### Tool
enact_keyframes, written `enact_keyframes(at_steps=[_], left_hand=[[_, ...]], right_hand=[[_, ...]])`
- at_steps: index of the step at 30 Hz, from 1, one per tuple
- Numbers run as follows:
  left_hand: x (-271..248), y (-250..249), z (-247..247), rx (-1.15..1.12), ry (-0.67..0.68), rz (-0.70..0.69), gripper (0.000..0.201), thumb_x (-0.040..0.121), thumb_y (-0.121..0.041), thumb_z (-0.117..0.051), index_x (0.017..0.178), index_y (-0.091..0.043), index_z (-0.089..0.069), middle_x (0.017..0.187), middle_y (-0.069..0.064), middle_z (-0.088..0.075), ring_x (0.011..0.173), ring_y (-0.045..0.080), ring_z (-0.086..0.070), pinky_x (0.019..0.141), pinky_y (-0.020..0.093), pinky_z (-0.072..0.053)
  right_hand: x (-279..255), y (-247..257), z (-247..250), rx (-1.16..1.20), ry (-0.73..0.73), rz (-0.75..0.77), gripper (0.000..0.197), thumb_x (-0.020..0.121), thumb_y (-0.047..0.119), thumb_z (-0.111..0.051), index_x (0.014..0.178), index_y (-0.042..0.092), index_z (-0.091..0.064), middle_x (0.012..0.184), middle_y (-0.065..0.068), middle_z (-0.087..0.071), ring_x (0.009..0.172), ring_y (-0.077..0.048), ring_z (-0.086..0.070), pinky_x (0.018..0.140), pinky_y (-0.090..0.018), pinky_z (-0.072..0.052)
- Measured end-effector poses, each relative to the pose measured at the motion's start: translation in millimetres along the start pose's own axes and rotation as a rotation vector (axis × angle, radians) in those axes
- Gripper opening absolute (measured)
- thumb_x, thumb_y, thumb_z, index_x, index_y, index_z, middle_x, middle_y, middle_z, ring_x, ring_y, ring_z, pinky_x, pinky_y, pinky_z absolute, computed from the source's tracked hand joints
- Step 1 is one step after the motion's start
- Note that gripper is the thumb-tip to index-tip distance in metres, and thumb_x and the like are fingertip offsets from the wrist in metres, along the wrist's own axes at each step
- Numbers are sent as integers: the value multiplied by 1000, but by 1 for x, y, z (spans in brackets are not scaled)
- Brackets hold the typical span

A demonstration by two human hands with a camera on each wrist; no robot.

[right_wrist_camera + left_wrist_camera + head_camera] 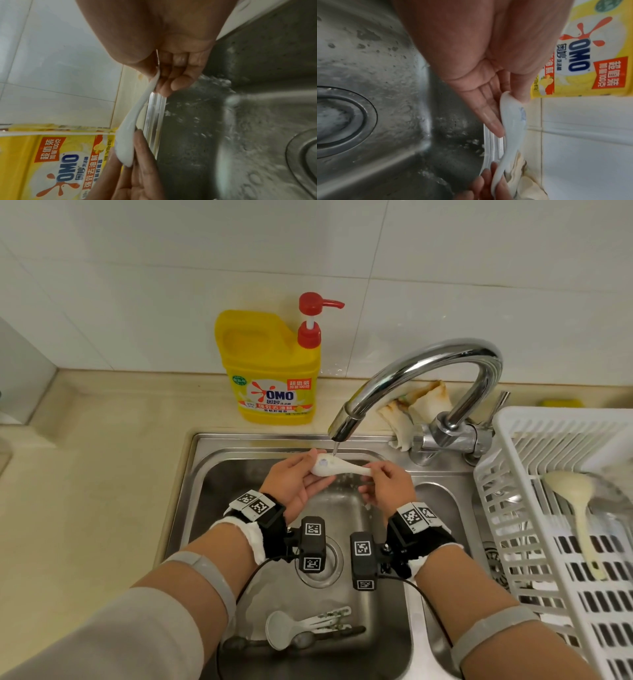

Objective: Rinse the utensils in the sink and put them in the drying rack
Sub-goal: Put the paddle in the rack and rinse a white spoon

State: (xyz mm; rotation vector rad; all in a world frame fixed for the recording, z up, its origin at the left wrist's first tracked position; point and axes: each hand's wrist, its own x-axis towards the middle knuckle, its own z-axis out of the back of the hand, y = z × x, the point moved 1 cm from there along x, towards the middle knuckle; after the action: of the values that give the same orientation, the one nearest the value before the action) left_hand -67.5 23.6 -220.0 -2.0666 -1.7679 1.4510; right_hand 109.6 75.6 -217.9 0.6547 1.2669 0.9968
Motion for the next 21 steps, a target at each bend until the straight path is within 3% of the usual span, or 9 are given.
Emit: enact_keyframes(at_steps=[2, 4, 7, 9, 13, 15, 17, 19, 21], left_hand=[[-1, 2, -4, 53, 5, -3, 28, 98, -18, -60, 117, 2, -64, 115, 22, -71, 106, 29, -71, 83, 36, -61], [-2, 4, -8, 148, -2, -24, 24, 96, -17, -63, 112, 1, -66, 111, 21, -72, 101, 28, -73, 82, 36, -62], [-3, 5, -16, 282, -21, -61, 18, 94, -15, -66, 105, -1, -69, 106, 21, -73, 93, 27, -75, 76, 33, -63], [-3, 5, -21, 331, -26, -69, 27, 91, -20, -71, 107, 1, -69, 106, 22, -73, 95, 28, -75, 76, 35, -62], [-7, 2, -31, 368, -40, -70, 26, 91, -22, -71, 102, 2, -68, 105, 24, -73, 95, 31, -74, 81, 41, -62], [-12, 1, -39, 370, -39, -65, 27, 91, -22, -71, 104, 1, -67, 107, 23, -72, 96, 31, -74, 80, 39, -62], [-19, 1, -48, 386, -35, -67, 33, 91, -24, -70, 109, 3, -66, 108, 23, -72, 97, 32, -74, 70, 32, -63], [-27, 2, -60, 416, -13, -67, 36, 93, -28, -68, 113, 2, -64, 109, 22, -72, 94, 30, -74, 63, 28, -61], [-35, 4, -74, 437, 18, -41, 35, 96, -35, -62, 114, -5, -64, 107, 17, -74, 88, 27, -74, 68, 31, -63]], right_hand=[[1, 0, 8, -269, 22, 62, 23, 99, 12, -50, 100, 12, -73, 75, -5, -69, 63, -18, -64, 59, -31, -52], [-2, 6, 10, -576, 139, 190, 22, 94, 16, -55, 103, 23, -75, 88, 5, -72, 80, -14, -66, 71, -26, -52], [-13, 14, 5, -733, 246, 288, 33, 79, 45, -62, 109, 35, -71, 99, 15, -71, 98, -12, -64, 90, -38, -52], [-17, 15, 3, -752, 198, 354, 43, 68, 57, -59, 107, 39, -67, 92, 18, -69, 99, -16, -62, 89, -42, -51], [-25, 25, 10, -747, 168, 434, 24, 79, 34, -76, 100, 27, -67, 86, 11, -65, 85, -13, -61, 73, -25, -48], [-30, 28, 17, -768, 158, 446, 22, 78, 27, -77, 97, 24, -67, 87, 8, -66, 80, -12, -62, 74, -29, -52], [-36, 30, 27, -797, 153, 436, 19, 78, 27, -77, 94, 24, -67, 86, 7, -67, 80, -12, -64, 78, -33, -55], [-43, 34, 37, -818, 146, 419, 18, 77, 28, -77, 92, 23, -68, 84, 7, -68, 80, -13, -65, 77, -32, -55], [-51, 40, 51, -824, 122, 410, 18, 76, 29, -77, 90, 23, -69, 82, 7, -68, 78, -12, -64, 71, -27, -51]])
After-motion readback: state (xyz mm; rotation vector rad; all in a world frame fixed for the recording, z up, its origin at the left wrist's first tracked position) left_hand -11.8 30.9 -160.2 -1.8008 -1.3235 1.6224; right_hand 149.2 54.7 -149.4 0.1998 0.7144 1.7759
